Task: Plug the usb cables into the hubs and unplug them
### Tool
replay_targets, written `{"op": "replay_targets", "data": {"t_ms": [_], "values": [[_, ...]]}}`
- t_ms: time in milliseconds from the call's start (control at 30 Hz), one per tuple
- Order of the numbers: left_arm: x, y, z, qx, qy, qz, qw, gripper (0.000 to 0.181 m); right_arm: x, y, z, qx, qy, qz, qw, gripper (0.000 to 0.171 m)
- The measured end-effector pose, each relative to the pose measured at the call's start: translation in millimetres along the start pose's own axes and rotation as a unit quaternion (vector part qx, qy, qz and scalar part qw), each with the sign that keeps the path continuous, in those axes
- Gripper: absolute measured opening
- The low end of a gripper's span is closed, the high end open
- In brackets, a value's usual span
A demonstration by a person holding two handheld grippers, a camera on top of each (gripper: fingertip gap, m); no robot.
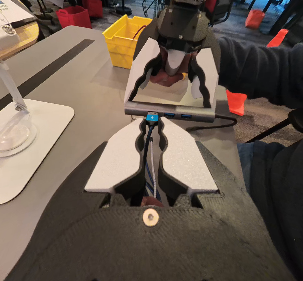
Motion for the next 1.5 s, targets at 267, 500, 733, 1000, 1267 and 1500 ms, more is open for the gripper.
{"op": "replay_targets", "data": {"t_ms": [267, 500, 733, 1000, 1267, 1500], "values": [[1, 1, -1, -0.001, 0.007, -0.017, 1.0, 0.013, 2, 1, 0, 0.002, -0.016, -0.039, 0.999, 0.116], [3, 2, 1, 0.003, 0.009, -0.018, 1.0, 0.013, 2, 1, -1, 0.0, -0.015, -0.032, 0.999, 0.115], [2, 1, 2, 0.015, -0.006, 0.001, 1.0, 0.013, -1, 0, -3, -0.004, -0.017, -0.007, 1.0, 0.115], [-1, 0, 3, 0.034, -0.029, 0.036, 0.998, 0.013, -8, -2, -5, -0.007, -0.02, 0.03, 0.999, 0.115], [3, 2, 4, 0.032, -0.035, 0.049, 0.998, 0.014, -7, 1, -6, -0.002, -0.018, 0.036, 0.999, 0.115], [-8, -3, 1, 0.0, -0.02, 0.066, 0.998, 0.017, -12, -2, 0, 0.03, -0.017, 0.053, 0.998, 0.116]]}}
Point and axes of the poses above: each gripper's, where its closed fingertips meet, y out along the fingers, x out of its underside, z = x × y across the jaws, the point moved 4 cm from there along -y, back along the fingers, and after that the axes turned 14 degrees about z, right-handed, at the moved point
